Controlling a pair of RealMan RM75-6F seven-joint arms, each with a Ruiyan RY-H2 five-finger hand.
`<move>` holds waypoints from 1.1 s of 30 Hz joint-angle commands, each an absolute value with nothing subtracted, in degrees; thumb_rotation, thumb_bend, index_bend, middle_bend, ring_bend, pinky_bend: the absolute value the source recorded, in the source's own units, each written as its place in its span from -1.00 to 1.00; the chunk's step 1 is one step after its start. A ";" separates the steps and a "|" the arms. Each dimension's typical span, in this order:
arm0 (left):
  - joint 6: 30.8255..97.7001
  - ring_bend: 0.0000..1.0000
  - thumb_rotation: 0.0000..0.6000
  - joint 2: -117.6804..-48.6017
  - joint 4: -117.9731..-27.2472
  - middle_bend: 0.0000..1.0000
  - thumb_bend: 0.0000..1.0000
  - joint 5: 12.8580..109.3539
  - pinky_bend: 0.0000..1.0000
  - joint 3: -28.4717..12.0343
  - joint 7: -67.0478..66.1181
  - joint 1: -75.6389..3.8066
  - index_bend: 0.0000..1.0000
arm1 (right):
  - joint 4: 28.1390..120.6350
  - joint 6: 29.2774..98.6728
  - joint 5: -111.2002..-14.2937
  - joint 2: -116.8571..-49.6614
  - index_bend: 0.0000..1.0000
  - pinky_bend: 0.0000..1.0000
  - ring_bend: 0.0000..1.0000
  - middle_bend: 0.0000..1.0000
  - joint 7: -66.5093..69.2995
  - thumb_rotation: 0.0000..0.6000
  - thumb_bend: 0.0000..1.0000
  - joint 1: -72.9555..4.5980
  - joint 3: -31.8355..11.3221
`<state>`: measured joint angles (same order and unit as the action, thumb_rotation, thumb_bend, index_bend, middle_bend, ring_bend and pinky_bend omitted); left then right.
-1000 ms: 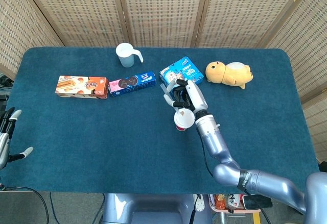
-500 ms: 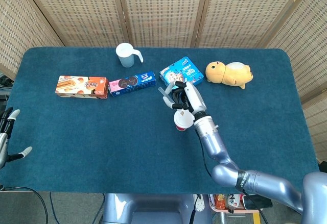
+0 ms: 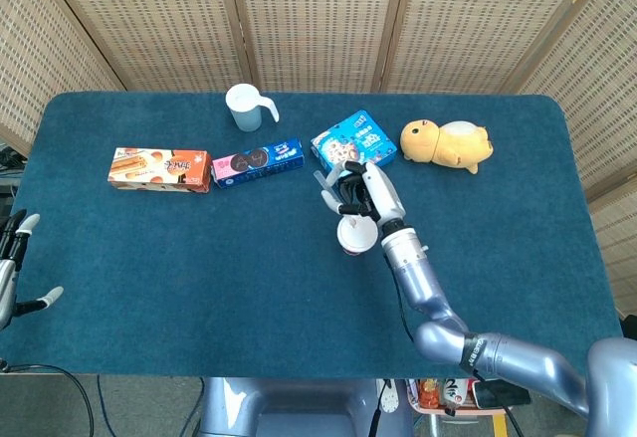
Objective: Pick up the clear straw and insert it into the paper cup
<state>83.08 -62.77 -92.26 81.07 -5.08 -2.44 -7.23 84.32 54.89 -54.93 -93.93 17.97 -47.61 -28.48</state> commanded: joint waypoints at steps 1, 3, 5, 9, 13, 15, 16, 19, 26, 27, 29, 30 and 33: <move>83.10 -1.00 1.00 -62.76 -92.24 -1.00 -0.81 81.08 -1.00 -5.07 -2.45 -7.22 -1.00 | 83.94 54.86 -55.15 -94.04 0.45 0.86 0.57 0.79 18.51 1.00 0.14 -47.37 -28.39; 83.08 -1.00 1.00 -62.76 -92.26 -1.00 -0.81 81.12 -1.00 -5.06 -2.45 -7.25 -1.00 | 83.64 54.68 -55.39 -94.04 0.45 0.83 0.56 0.79 18.68 1.00 0.14 -47.21 -28.11; 83.07 -1.00 1.00 -62.77 -92.28 -1.00 -0.81 81.14 -1.00 -5.04 -2.47 -7.25 -1.00 | 83.42 54.53 -55.63 -94.04 0.45 0.77 0.54 0.77 18.87 1.00 0.14 -47.05 -27.85; 83.05 -1.00 1.00 -62.75 -92.33 -1.00 -0.81 81.19 -1.00 -5.00 -2.47 -7.25 -1.00 | 82.82 54.02 -55.75 -94.15 0.45 0.63 0.46 0.74 19.36 1.00 0.14 -46.84 -27.51; 83.13 -1.00 1.00 -62.70 -92.37 -1.00 -0.81 81.24 -1.00 -4.96 -2.39 -7.20 -1.00 | 82.22 53.62 -56.05 -94.33 0.45 0.57 0.42 0.72 19.76 1.00 0.14 -46.60 -27.07; 83.01 -1.00 1.00 -62.70 -92.37 -1.00 -0.81 81.26 -1.00 -4.92 -2.33 -7.24 -1.00 | 81.77 53.42 -56.51 -94.38 0.45 0.55 0.41 0.72 19.99 1.00 0.14 -46.32 -26.54; 82.93 -1.00 1.00 -62.69 -92.38 -1.00 -0.81 81.29 -1.00 -4.89 -2.29 -7.28 -1.00 | 81.35 53.27 -56.91 -94.42 0.45 0.53 0.40 0.71 20.17 1.00 0.14 -46.15 -26.13; 82.90 -1.00 1.00 -62.65 -92.37 -1.00 -0.81 81.29 -1.00 -4.87 -2.19 -7.27 -1.00 | 80.41 53.03 -58.12 -94.59 0.45 0.51 0.38 0.71 21.17 1.00 0.14 -45.76 -25.49; 82.65 -1.00 1.00 -62.67 -92.36 -1.00 -0.81 81.29 -1.00 -4.79 -2.23 -7.38 -1.00 | 77.94 52.33 -60.77 -94.99 0.45 0.50 0.36 0.69 22.85 1.00 0.14 -45.18 -24.00; 82.62 -1.00 1.00 -62.67 -92.37 -1.00 -0.81 81.28 -1.00 -4.79 -2.25 -7.39 -1.00 | 77.73 52.27 -61.02 -95.02 0.45 0.50 0.35 0.69 23.06 1.00 0.14 -45.13 -23.90; 82.63 -1.00 1.00 -62.69 -92.36 -1.00 -0.81 81.30 -1.00 -4.75 -2.25 -7.36 -1.00 | 77.36 52.16 -61.43 -95.07 0.45 0.50 0.34 0.68 23.30 1.00 0.14 -45.04 -23.67; 82.64 -1.00 1.00 -62.70 -92.36 -1.00 -0.81 81.30 -1.00 -4.74 -2.26 -7.36 -1.00 | 77.15 52.07 -61.69 -95.08 0.45 0.50 0.33 0.68 23.42 1.00 0.14 -45.01 -23.52; 82.58 -1.00 1.00 -62.70 -92.38 -1.00 -0.81 81.29 -1.00 -4.74 -2.29 -7.40 -1.00 | 76.48 51.85 -62.48 -95.20 0.45 0.49 0.31 0.67 23.76 1.00 0.14 -44.87 -23.03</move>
<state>82.58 -62.70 -92.38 81.29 -4.74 -2.29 -7.40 76.63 51.91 -62.33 -95.15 23.67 -44.93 -23.16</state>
